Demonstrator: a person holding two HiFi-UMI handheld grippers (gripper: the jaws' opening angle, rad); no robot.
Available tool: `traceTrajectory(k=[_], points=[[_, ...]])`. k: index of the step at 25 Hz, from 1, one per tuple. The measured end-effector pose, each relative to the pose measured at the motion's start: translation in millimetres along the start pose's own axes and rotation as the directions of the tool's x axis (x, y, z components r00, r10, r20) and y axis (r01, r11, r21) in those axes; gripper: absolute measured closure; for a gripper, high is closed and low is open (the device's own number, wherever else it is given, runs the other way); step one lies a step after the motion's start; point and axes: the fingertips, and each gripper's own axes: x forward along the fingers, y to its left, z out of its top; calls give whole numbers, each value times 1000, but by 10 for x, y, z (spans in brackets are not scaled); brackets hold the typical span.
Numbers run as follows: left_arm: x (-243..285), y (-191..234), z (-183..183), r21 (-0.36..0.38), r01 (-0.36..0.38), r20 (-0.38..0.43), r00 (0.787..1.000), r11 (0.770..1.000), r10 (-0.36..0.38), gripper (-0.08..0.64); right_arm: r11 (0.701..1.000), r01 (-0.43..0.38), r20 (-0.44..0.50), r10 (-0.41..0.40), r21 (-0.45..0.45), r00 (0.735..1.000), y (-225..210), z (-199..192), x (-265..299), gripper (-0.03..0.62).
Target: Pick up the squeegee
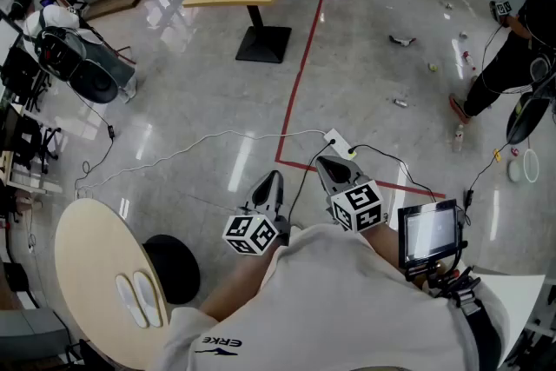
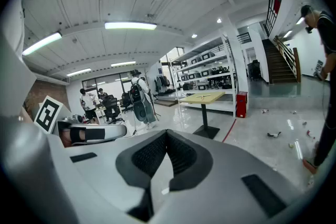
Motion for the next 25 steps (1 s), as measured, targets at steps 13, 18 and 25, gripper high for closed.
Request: traceTrajectory(k=[13, 18, 25], points=[[-52, 46, 43, 4, -5, -3, 1000, 1000, 5, 555, 1000, -17, -10, 17, 18, 1000, 60, -1, 39, 589], [-65, 104, 73, 1, -11, 2, 1000, 1000, 11, 555, 999, -25, -6, 26, 25, 1000, 102, 11, 95, 589], [-172, 273, 163, -10, -36, 24, 999, 999, 36, 555, 999, -39, -15, 39, 15, 999, 243, 12, 228, 589]])
